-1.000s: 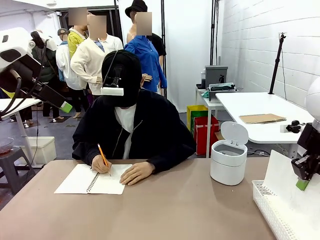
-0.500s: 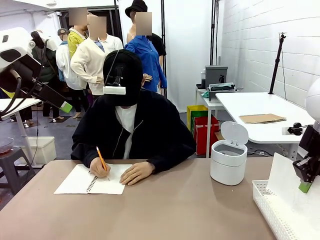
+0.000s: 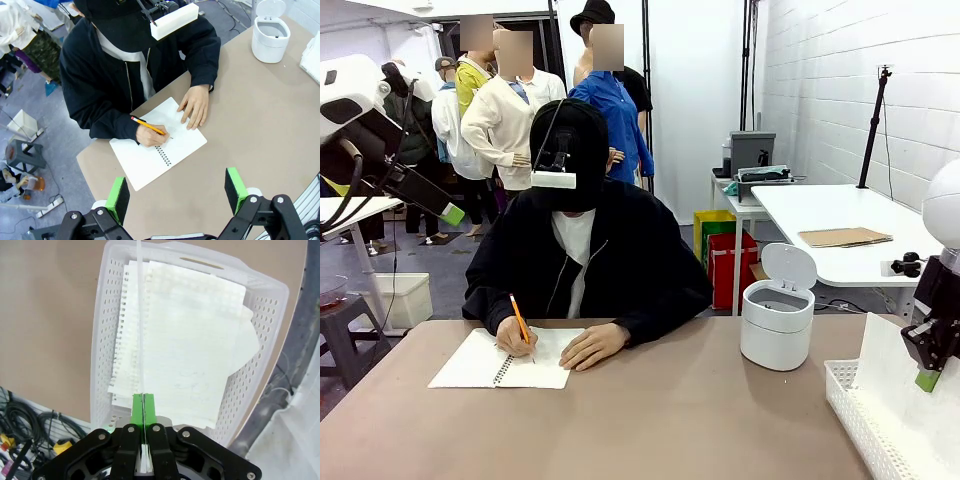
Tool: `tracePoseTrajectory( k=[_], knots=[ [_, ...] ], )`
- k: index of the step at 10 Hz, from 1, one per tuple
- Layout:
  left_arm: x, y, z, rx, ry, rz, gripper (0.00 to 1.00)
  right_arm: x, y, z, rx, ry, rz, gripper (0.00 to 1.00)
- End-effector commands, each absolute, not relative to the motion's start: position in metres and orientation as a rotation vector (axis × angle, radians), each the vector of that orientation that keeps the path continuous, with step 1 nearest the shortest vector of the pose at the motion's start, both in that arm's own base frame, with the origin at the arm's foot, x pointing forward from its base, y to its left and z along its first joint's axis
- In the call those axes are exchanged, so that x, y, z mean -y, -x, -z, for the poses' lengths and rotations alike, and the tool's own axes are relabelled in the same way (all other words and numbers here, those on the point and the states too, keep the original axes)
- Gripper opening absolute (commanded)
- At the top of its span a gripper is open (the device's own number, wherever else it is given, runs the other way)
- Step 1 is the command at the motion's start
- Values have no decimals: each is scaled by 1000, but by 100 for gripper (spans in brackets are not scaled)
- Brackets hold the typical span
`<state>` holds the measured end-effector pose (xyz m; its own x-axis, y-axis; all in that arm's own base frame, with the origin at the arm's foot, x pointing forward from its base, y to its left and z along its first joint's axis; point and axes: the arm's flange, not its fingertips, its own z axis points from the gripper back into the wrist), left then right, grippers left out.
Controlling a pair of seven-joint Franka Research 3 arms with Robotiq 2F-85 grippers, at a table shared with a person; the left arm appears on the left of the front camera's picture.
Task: Sort the paper based on its condition.
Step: If a person hands you a paper, place it in the Organizing basket , and if it's crumpled, put it in the Trash can.
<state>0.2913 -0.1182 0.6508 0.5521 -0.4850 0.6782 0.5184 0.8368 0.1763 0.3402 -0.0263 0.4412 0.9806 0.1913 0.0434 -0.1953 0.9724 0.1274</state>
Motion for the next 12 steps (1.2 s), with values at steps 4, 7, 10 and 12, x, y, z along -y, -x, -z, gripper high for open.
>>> tracePoseTrajectory(
  k=[4,7,10,12],
  knots=[
    [118,-292,-650,788,48,591,100,11,-339,-423,8,-157,-223,0],
    [118,-292,-650,788,48,591,100,4,-336,-407,-8,-155,-205,0],
    [118,-292,-650,788,48,591,100,11,-335,-397,-35,-136,-178,0],
    [118,-292,-650,788,48,591,100,18,-335,-396,-39,-121,-171,34]
  ],
)
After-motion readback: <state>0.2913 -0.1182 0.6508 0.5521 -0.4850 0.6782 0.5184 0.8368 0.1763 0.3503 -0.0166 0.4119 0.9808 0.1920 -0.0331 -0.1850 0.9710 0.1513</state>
